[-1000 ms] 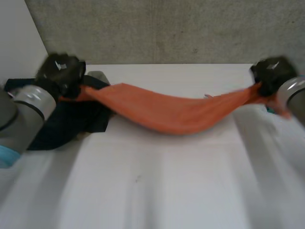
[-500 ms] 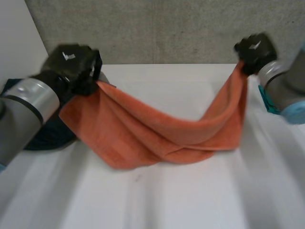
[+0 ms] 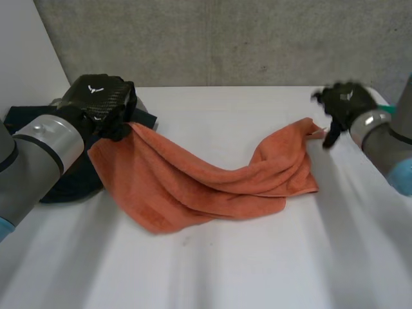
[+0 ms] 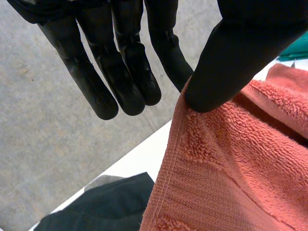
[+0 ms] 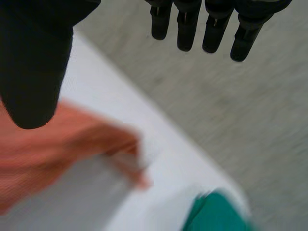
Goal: Fold the laundry.
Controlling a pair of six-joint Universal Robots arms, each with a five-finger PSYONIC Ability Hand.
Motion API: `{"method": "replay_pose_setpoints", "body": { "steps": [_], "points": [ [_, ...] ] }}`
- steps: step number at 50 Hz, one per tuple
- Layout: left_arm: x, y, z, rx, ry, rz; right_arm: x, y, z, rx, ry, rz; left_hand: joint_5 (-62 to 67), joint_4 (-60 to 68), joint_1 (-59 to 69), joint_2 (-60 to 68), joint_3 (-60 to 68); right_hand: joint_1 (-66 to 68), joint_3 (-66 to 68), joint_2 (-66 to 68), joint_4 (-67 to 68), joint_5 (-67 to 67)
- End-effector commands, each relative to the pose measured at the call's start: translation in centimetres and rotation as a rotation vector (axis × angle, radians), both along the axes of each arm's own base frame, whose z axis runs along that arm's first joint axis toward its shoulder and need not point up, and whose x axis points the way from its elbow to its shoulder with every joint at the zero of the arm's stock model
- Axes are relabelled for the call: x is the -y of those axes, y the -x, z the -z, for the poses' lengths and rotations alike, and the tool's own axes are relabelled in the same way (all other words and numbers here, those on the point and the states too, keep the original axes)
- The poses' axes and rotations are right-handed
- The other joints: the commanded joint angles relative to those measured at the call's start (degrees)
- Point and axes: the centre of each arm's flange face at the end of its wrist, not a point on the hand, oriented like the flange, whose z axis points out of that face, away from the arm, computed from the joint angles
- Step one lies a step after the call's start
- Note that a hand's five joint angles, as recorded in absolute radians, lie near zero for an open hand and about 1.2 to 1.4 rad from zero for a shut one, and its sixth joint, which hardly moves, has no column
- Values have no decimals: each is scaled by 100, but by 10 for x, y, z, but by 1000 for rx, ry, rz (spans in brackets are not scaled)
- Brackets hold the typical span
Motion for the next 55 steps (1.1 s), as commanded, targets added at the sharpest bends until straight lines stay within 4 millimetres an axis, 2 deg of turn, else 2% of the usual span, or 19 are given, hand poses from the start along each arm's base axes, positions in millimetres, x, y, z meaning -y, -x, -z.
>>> {"method": "replay_pose_setpoints", "body": {
  "steps": [1,4,18,27,29,30,33,36,39,40,41,42,44,45,46,49,52,55],
  "points": [
    [-6,2,-13,-26,38,16,-48,20,44,-97,-344,-61,1340,1138,1345,1163,1183,2326,2339,2320,2350,2298],
    [-9,5,-19,-32,53,30,-50,20,55,-74,-348,-84,1340,1138,1345,1163,1183,3253,3266,3246,3277,3225],
    [-12,9,-25,-38,67,39,-37,12,98,12,-304,-90,1340,1138,1345,1163,1183,3121,3134,3115,3145,3093],
    [-9,6,-23,-37,63,27,-23,9,108,22,-221,-74,1340,1138,1345,1163,1183,3356,3369,3349,3379,3328],
    [-9,6,-23,-38,60,25,-22,8,108,25,-205,-70,1340,1138,1345,1163,1183,4627,4640,4621,4651,4599],
    [-9,6,-23,-39,60,25,-20,9,107,33,-191,-65,1340,1138,1345,1163,1183,6519,6532,6513,6543,6491],
    [-9,5,-22,-42,55,25,-17,10,101,56,-164,-56,1340,1138,1345,1163,1183,6538,6551,6532,6562,6510],
    [-10,5,-22,-44,47,21,-14,16,88,97,-145,-32,1340,1138,1345,1163,1183,6538,6551,6532,6562,6510],
    [-12,2,-22,-35,36,15,-11,27,53,101,-79,-5,1340,1138,1345,1163,1183,6538,6551,6532,6562,6510],
    [-12,0,-21,-29,29,14,-12,34,26,70,-20,5,1340,1138,1345,1163,1183,6538,6551,6532,6562,6510],
    [-13,-1,-22,-25,28,14,-12,39,11,45,15,13,1340,1138,1345,1163,1183,6538,6551,6532,6562,6510],
    [-14,-1,-22,-11,24,20,-17,50,-20,-20,76,27,1340,1138,1345,1163,1183,6538,6551,6532,6562,6510],
    [-16,-2,-20,16,10,28,-28,60,-47,-108,109,36,1340,1138,1345,1163,1183,6538,6551,6532,6562,6510],
    [-18,-3,-18,54,-5,34,-39,70,-68,-199,117,51,1340,1138,1345,1163,1183,6538,6551,6532,6562,6510],
    [-19,-3,-17,77,-12,40,-47,73,-78,-246,112,50,1340,1138,1345,1163,1183,6538,6551,6532,6562,6510],
    [-22,-5,-11,166,-39,59,-74,87,-92,-406,-1,28,1340,1138,1345,1163,1183,6538,6551,6532,6562,6510],
    [-19,-4,1,230,-82,76,-85,90,-93,-474,-73,-5,1340,1138,1345,1163,1183,6538,6551,6532,6562,6510],
    [-12,-1,15,293,-124,95,-88,79,-91,-488,-77,-66,1340,1138,1345,1163,1183,6538,6551,6532,6562,6510]
  ]
}}
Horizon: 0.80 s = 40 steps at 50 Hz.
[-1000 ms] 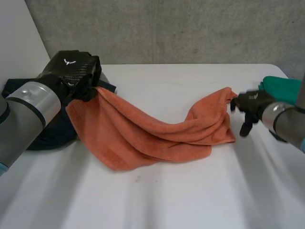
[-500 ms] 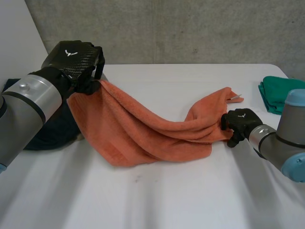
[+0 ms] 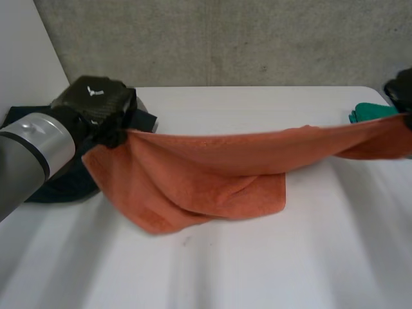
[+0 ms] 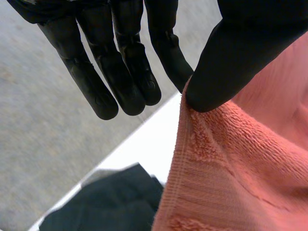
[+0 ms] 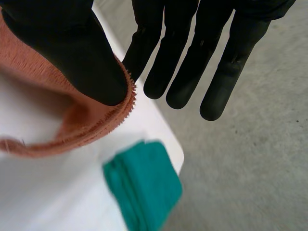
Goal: Fold the laundry.
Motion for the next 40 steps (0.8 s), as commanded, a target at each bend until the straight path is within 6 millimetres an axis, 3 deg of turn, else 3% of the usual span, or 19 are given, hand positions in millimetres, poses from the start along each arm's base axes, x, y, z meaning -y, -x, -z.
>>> {"method": "replay_pose_setpoints", "body": {
  "steps": [1,7,11,12,15,16,18,19,22,23,26,30,34,37,40],
  "points": [
    [10,4,30,172,-95,44,-25,-4,-4,-151,-142,-89,1340,1118,1345,1163,1166,1480,1225,1257,1172,1298],
    [43,18,45,183,-92,49,12,-6,26,-162,-157,-59,1340,1118,1345,1163,1166,1480,1225,1257,1172,1298],
    [74,29,27,162,69,45,50,-11,34,-170,-75,-18,1340,1118,1345,1163,1166,1480,1225,1257,1172,1298],
    [81,32,20,157,127,42,65,-16,26,-159,3,-7,1340,1118,1345,1163,1166,1480,1225,1257,1172,1298],
    [107,38,-27,92,393,10,90,-26,3,-102,163,17,1340,1118,1345,1163,1166,1480,1225,1257,1172,1298],
    [114,40,-59,37,541,-16,104,-30,-18,-32,290,32,1340,1118,1345,1163,1166,1480,1225,1257,1172,1298],
    [117,41,-87,-33,658,-39,117,-31,-43,63,431,46,1340,1118,1345,1163,1166,1480,1225,1257,1172,1298],
    [117,41,-112,-110,756,-55,124,-30,-68,162,562,49,1340,1118,1345,1163,1166,1480,1225,1257,1172,1298],
    [113,40,-145,-226,855,-67,128,-27,-95,292,713,37,1340,1118,1345,1163,1166,1480,1225,1257,1172,1298],
    [109,40,-155,-281,863,-65,126,-26,-113,369,808,14,1340,1118,1345,1163,1166,1480,1225,1257,1172,1298],
    [105,40,-158,-321,824,-54,119,-24,-133,421,915,-11,1340,1118,1345,1163,1166,1480,1225,1257,1172,1298],
    [108,37,-145,-326,728,-64,108,-25,-134,422,921,-23,1340,1118,1345,1163,1166,1480,1225,1257,1172,1298],
    [118,25,-120,-285,621,-120,100,-25,-121,412,868,-39,1340,1118,1345,1163,1166,1480,1225,1257,1172,1298],
    [119,20,-89,-243,509,-155,97,-22,-102,408,802,-54,1340,1118,1345,1163,1166,1480,1225,1257,1172,1298],
    [114,19,-51,-190,388,-156,98,-17,-69,391,694,-59,1340,1118,1345,1163,1166,1480,1225,1257,1172,1298]
  ]
}}
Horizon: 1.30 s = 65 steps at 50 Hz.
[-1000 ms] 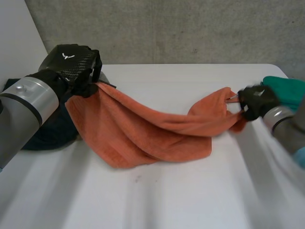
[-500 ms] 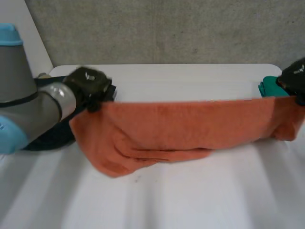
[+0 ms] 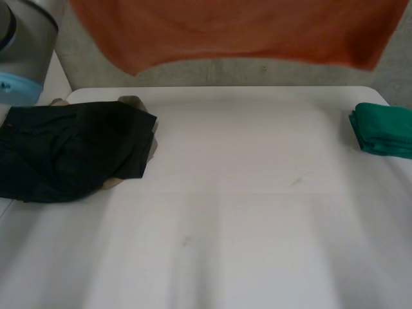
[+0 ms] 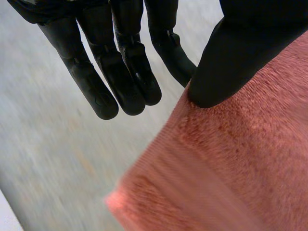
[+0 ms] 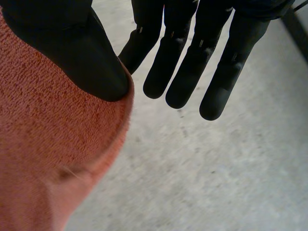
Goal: Fold the laundry.
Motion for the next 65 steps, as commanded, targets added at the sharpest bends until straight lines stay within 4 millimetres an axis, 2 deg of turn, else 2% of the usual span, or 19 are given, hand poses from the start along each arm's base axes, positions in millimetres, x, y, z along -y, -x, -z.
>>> {"method": "replay_pose_setpoints", "body": {
  "steps": [1,2,5,6,10,14,20,21,22,24,25,28,33,35,42,54,58,59,65],
  "points": [
    [-5,-8,77,88,-267,-27,-3,7,63,-56,-211,-38,1271,1115,1345,1146,1164,1480,1210,1257,1168,1170],
    [-8,-7,87,101,-295,-18,-5,8,86,-70,-294,-51,1271,1115,1345,1146,1164,1480,1210,1257,1168,1170],
    [-24,-3,127,158,-410,33,-11,8,122,-93,-429,-69,1271,1115,1345,1146,1164,1480,1210,1257,1168,1170],
    [-33,-2,147,187,-469,58,-17,8,146,-116,-522,-74,1271,1115,1345,1146,1164,1480,1210,1257,1168,1170],
    [-52,-2,188,239,-583,96,-36,10,198,-185,-720,-66,1271,1115,1345,1146,1164,1480,1210,1257,1168,1170],
    [-66,-6,214,270,-660,101,-53,14,228,-252,-822,-51,1271,1115,1345,1146,1164,1480,1210,1257,1168,1170],
    [-80,-8,230,295,-729,130,-62,18,242,-314,-853,-24,1271,1115,1345,1146,1164,1480,1210,1257,1168,1170],
    [-81,-8,231,296,-732,138,-62,18,242,-315,-851,-23,607,451,681,481,499,1480,1210,1257,1168,1170],
    [-81,-8,231,299,-727,154,-62,18,242,-314,-850,-23,-2164,-2320,-2090,-2290,-2272,1480,1210,1257,1168,1170],
    [-79,-7,227,303,-705,171,-62,18,243,-311,-851,-24,-4922,-5077,-4848,-5047,-5029,1480,1210,1257,1168,1170],
    [-75,-7,222,307,-669,174,-61,18,243,-310,-849,-26,-5729,-5885,-5655,-5854,-5836,1480,1210,1257,1168,1170],
    [-59,-17,210,305,-598,130,-60,16,245,-314,-850,-26,-5729,-5885,-5655,-5854,-5836,1480,1210,1257,1168,1170],
    [-11,-47,188,315,-454,-28,-60,15,252,-311,-871,-22,-5729,-5885,-5655,-5854,-5836,1480,1210,1257,1168,1170],
    [3,-56,190,332,-451,-65,-61,14,253,-310,-875,-23,-5729,-5885,-5655,-5854,-5836,1480,1210,1257,1168,1170],
    [43,-77,225,446,-542,-139,-65,10,261,-313,-894,-36,-5729,-5885,-5655,-5854,-5836,1480,1210,1257,1168,1170],
    [80,-67,272,633,-571,-119,-66,8,263,-319,-890,-29,-5729,-5885,-5655,-5854,-5836,1480,1210,1257,1168,1170],
    [90,-65,276,660,-556,-133,-68,7,264,-320,-887,-30,-1399,-1554,-1324,-1524,-1506,1480,1210,1257,1168,1170],
    [98,-67,273,652,-539,-157,-68,7,265,-320,-886,-30,1244,1089,1319,1119,1137,1480,1210,1257,1168,1170],
    [140,-101,253,540,-457,-431,-70,4,265,-323,-876,-25,1271,1115,1345,1146,1164,1480,1210,1257,1168,1170]
  ]
}}
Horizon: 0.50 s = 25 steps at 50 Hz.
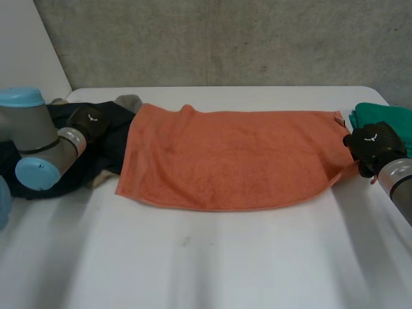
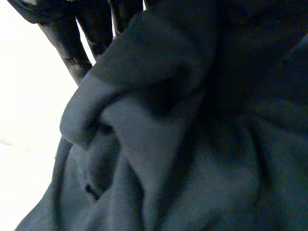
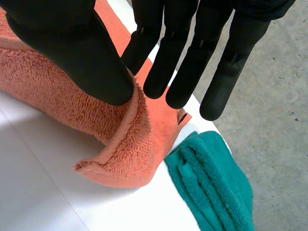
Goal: Fold the laundry.
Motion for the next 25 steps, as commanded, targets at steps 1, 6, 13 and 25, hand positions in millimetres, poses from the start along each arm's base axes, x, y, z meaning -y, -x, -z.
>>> {"method": "replay_pose_setpoints", "body": {
  "steps": [1,6,13,25],
  "points": [
    [48,-38,-23,-25,195,-277,-3,-3,1,-4,12,1,2082,1650,1845,1585,1749,1480,1209,1256,1167,1166],
    [74,-64,-27,8,304,-400,-6,-8,1,-7,13,-3,2082,1650,1845,1585,1749,1480,1209,1256,1167,1166],
    [73,-63,-29,1,293,-395,-9,-15,0,-10,16,-14,2082,1650,1845,1585,1749,1480,1209,1256,1167,1166],
    [20,-27,-50,-164,133,-195,-14,-17,-21,-5,68,-13,-4918,-5350,-5155,-5415,-5251,1480,1209,1256,1167,1166]
  ]
}}
